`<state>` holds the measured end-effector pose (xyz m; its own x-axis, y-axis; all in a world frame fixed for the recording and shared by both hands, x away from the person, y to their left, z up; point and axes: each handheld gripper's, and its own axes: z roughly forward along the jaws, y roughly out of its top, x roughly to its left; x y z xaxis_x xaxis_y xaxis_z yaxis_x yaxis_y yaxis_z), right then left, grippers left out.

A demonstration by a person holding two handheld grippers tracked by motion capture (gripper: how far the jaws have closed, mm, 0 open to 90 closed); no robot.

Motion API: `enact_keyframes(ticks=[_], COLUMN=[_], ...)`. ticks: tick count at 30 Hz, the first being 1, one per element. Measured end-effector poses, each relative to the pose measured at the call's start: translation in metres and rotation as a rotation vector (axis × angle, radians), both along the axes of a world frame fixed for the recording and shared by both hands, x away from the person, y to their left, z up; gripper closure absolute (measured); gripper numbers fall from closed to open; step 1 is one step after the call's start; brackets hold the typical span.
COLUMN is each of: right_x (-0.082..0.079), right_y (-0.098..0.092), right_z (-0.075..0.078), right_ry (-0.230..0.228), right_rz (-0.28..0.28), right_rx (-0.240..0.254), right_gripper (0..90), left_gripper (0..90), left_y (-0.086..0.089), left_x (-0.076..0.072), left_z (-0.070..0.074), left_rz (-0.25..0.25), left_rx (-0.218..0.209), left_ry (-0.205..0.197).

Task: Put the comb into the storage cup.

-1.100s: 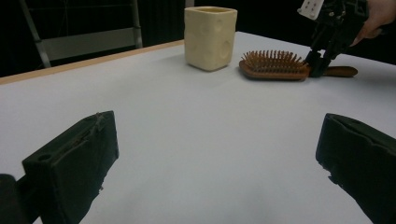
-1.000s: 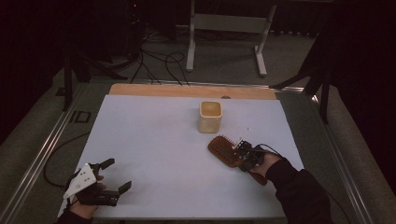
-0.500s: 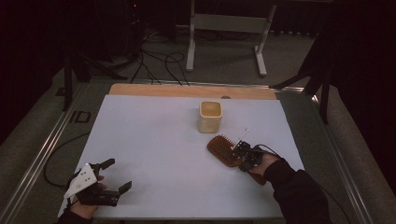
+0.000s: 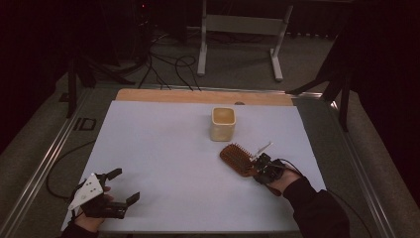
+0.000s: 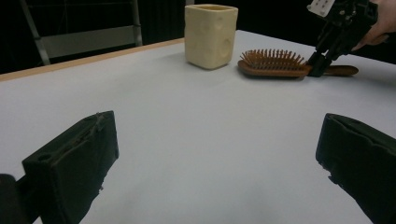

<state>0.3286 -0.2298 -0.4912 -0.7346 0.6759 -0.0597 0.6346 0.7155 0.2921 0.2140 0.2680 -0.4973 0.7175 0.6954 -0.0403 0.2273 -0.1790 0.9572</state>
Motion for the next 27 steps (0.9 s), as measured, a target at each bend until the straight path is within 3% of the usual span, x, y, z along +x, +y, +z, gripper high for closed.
enact_keyframes(ticks=[7, 11, 19, 27], right_x=[-0.005, -0.009, -0.016, -0.024], right_y=[0.000, 0.006, 0.018, 0.026], right_z=[0.001, 0.005, 0.016, 0.021], right_ry=[-0.016, -0.042, -0.095, -0.140], right_rz=[0.000, 0.011, 0.034, 0.026], right_rx=[0.047, 0.062, 0.137, 0.202], right_gripper=[73.3, 73.2, 73.2, 73.1], left_gripper=[0.0, 0.0, 0.0, 0.0], left_y=[0.000, 0.000, 0.000, 0.000], left_x=[0.000, 0.000, 0.001, 0.003], left_z=[0.000, -0.001, -0.001, -0.001], left_rz=[-0.001, 0.001, 0.003, 0.024], left_rx=[0.000, -0.003, -0.012, 0.001], left_ry=[0.003, 0.006, 0.016, 0.032])
